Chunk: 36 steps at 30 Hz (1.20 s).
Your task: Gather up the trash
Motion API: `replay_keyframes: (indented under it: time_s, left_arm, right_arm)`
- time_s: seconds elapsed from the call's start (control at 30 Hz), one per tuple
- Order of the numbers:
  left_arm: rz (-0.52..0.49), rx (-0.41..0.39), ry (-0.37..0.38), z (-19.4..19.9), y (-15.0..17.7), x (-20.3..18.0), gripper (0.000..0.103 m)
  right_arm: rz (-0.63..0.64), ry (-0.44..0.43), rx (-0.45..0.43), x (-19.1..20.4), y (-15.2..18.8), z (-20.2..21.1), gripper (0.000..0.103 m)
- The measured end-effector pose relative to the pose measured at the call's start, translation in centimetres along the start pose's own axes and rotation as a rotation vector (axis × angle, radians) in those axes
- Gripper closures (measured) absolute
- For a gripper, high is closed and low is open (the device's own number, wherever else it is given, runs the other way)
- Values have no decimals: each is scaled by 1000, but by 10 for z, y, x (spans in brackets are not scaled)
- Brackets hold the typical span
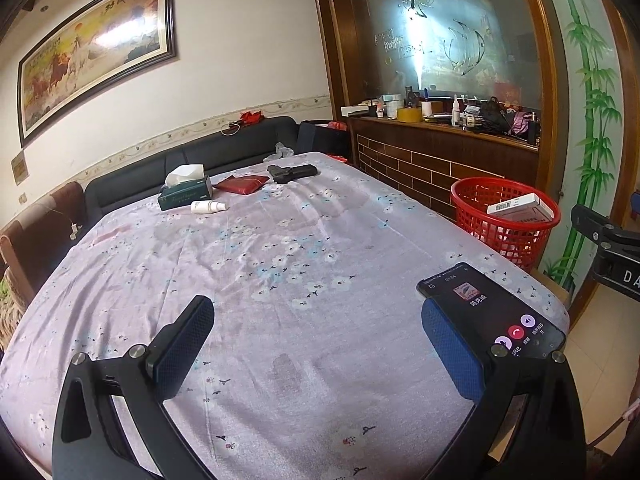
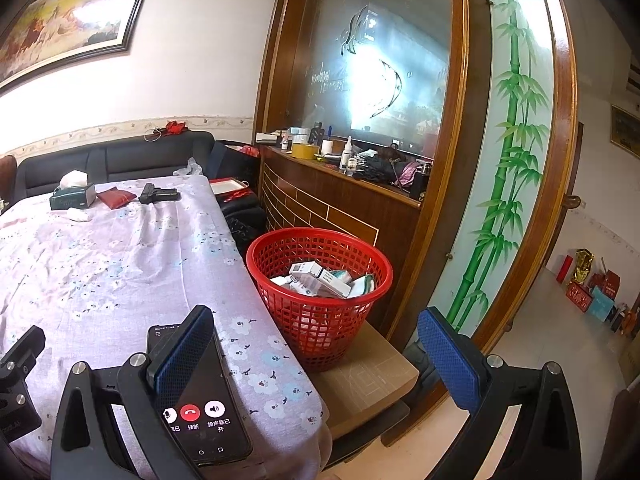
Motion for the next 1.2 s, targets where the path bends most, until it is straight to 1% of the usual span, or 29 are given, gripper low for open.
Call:
replay_keyframes:
  time_s: [0.77,1.0,1.07,1.1,1.13,1.2]
  left_arm:
    - [-1,3,3,0,1,-1,0]
    - [15,20,30,-2,3,-1,0]
    - [42,29,49,-2,3,5,0]
    - [74,30,52,-1,2,15,0]
    - [98,28,41,-1,1,26,0]
    - [143,32,-22,0,-1,57,0]
  right_arm:
    - [-1,-4,4,-1,3,-3,0]
    - [1,-7,2,1,4,-3,0]
    - [7,-15,1,4,3,-3,0]
    - [12,-20,-3,8,1,-2,0]
    - [18,-31,-9,12,-1,-1,0]
    - [33,-56,-20,24,-6,3,0]
Point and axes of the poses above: each gripper's, at about its wrist camera, not at the fingertips, and z roughly against the way its jaws point, x to its left, y to its underside, the point moved 8 cm from there along -z, roughly the way its jaws point, and after that the axes turned 7 degrees about -z, right-handed, at the moved point
